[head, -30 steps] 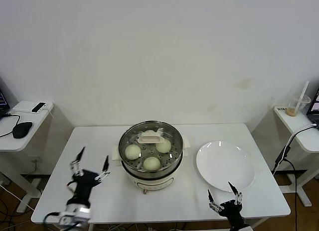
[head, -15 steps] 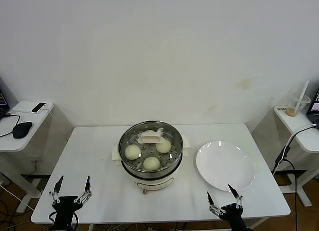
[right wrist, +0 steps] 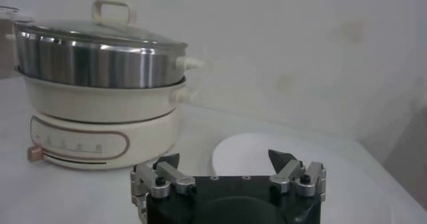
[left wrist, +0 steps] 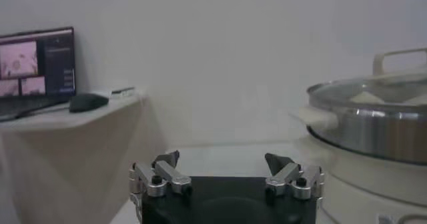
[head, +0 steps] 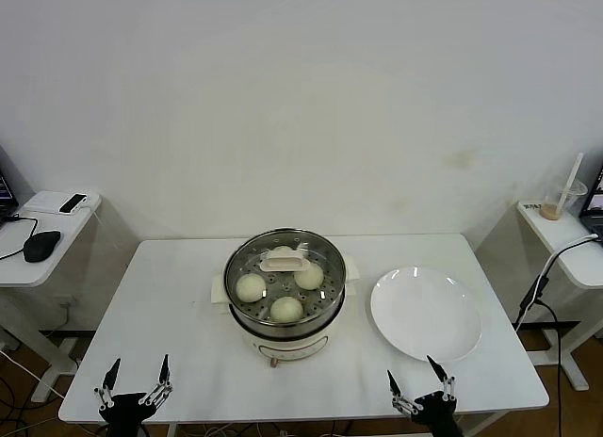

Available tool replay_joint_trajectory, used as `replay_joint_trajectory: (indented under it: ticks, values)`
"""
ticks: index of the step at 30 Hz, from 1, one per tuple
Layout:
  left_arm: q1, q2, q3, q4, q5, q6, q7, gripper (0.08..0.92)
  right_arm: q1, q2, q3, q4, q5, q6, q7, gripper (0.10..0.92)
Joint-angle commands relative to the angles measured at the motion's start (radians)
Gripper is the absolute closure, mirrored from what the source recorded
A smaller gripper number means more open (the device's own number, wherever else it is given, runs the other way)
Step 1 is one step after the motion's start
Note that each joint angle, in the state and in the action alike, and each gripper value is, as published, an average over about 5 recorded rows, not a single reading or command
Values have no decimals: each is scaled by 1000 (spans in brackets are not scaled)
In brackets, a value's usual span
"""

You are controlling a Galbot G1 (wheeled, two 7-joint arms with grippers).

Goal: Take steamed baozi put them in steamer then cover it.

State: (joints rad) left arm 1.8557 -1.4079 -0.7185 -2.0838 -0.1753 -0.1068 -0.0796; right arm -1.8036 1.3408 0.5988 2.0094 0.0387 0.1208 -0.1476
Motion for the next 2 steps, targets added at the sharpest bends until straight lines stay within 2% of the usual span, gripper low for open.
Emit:
replay_joint_trajectory:
  ticks: [1, 2]
  values:
    - [15, -14, 4, 18, 2, 20, 12, 177, -2, -6, -13, 16, 5, -58, 11, 203]
    - [15, -15, 5, 17, 4, 22, 12, 177, -1, -5, -13, 16, 7, -59, 11, 203]
